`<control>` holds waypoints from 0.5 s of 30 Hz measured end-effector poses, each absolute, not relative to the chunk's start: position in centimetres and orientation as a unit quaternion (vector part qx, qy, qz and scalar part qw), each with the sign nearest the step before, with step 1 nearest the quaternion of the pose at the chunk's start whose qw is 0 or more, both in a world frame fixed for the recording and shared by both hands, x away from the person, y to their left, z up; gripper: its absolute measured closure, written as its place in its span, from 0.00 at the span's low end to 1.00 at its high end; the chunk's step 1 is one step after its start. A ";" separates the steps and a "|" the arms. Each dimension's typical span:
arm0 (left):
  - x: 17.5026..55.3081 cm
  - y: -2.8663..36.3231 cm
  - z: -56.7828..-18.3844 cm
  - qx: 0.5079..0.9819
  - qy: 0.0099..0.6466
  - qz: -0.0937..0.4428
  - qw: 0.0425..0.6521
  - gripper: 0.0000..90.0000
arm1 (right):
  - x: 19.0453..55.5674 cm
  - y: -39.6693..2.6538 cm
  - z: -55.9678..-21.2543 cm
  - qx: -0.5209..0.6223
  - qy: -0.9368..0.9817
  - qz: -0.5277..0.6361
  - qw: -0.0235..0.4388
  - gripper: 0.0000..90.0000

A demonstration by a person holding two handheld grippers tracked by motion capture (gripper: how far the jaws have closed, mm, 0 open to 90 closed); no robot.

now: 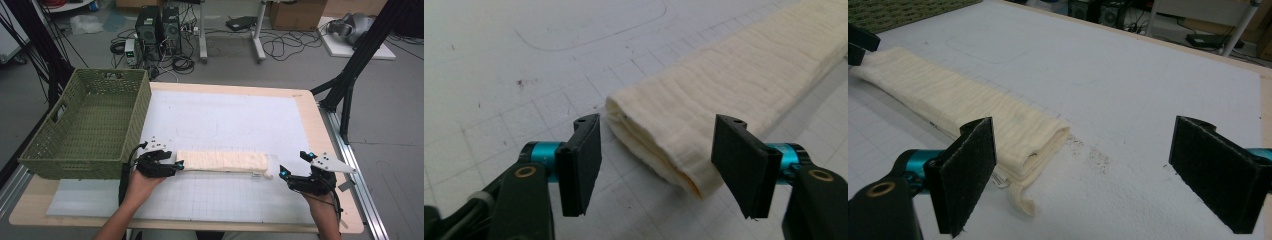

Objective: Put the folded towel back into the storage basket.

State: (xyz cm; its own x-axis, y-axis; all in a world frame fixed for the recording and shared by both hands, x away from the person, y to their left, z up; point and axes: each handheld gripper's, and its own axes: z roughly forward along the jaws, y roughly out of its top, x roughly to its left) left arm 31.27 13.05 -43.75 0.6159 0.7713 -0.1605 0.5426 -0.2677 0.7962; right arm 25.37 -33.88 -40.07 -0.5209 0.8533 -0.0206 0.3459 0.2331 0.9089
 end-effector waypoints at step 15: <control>30.7 11.4 -44.8 0.822 0.372 0.141 0.406 0.73 | 25.6 -33.2 -40.3 0.402 0.745 0.462 0.264 0.12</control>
